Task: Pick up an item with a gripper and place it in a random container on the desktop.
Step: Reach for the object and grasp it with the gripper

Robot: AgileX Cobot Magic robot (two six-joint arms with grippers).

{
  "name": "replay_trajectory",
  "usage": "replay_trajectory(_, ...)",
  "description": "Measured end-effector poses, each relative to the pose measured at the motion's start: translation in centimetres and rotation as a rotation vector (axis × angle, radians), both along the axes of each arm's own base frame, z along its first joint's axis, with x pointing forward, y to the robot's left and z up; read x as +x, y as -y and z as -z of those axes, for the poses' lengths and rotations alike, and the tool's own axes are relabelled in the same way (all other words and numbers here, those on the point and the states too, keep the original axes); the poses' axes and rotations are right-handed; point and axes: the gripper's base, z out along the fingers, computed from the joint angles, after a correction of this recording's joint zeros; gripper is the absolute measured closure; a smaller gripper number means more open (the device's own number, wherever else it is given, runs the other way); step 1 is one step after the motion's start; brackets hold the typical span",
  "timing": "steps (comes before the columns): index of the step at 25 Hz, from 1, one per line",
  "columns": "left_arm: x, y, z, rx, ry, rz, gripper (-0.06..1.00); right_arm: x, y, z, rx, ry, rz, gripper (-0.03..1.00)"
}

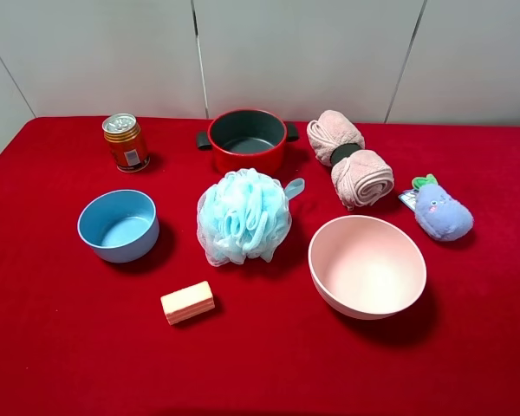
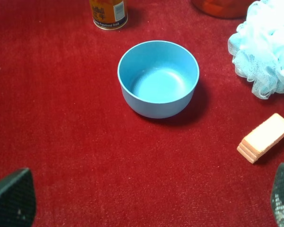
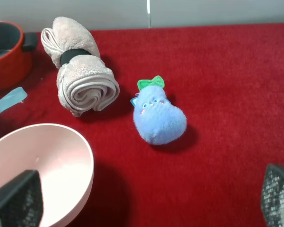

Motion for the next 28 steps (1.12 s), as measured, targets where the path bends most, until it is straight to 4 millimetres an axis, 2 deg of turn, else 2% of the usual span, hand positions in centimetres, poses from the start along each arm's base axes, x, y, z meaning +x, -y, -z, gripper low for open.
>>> replay_trajectory(28,0.0,0.0,0.0,0.0,0.0,0.0,-0.05,0.0,0.0,0.0,-0.004,0.0,-0.002,0.28)
